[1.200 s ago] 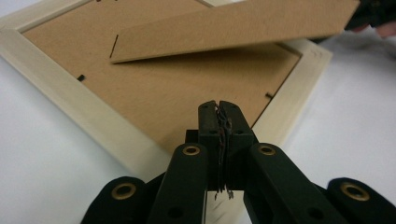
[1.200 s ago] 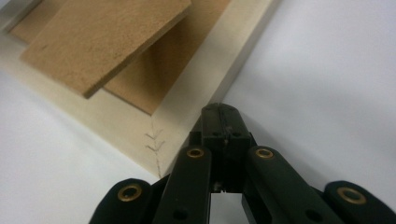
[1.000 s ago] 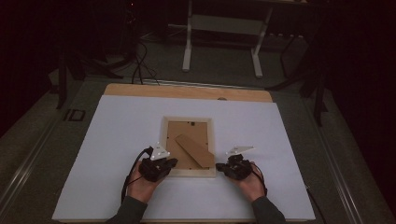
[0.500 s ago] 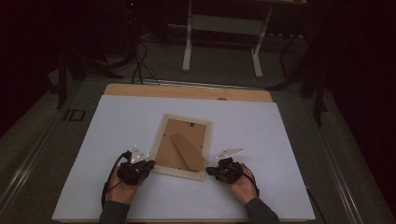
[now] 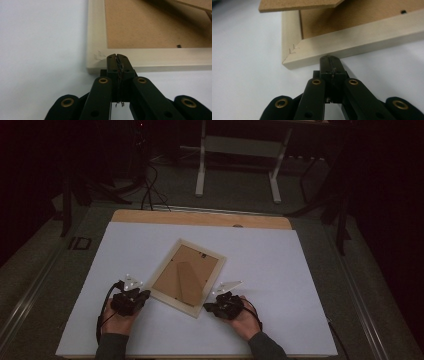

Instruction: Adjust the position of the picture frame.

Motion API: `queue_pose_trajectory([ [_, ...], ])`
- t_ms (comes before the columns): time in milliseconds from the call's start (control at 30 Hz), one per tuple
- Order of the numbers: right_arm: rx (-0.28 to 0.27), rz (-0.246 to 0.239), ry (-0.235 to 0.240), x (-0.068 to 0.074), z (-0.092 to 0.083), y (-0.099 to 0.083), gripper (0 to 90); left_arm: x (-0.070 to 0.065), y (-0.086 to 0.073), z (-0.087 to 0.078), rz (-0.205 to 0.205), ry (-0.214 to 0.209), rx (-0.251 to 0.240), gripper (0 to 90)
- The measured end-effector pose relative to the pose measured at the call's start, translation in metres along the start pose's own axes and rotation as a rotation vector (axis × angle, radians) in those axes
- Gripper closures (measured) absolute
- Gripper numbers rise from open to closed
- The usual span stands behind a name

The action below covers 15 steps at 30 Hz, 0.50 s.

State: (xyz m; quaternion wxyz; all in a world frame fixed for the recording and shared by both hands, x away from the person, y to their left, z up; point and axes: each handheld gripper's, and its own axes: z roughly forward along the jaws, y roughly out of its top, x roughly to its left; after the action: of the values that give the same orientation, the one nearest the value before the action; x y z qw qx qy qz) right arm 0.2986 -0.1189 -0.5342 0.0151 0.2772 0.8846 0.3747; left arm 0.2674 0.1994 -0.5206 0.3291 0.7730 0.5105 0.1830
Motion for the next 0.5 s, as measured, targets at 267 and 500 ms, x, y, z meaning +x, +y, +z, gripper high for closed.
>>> queue_pose_trajectory([
  [267,0.009,-0.056,0.040,0.014,0.017,0.014,90.0,0.006,-0.002,0.003,-0.035,0.015,0.018,90.0],
  [500,-0.047,-0.027,-0.038,-0.010,0.002,0.025,90.0,0.008,-0.002,0.005,-0.039,0.011,0.015,89.9],
])
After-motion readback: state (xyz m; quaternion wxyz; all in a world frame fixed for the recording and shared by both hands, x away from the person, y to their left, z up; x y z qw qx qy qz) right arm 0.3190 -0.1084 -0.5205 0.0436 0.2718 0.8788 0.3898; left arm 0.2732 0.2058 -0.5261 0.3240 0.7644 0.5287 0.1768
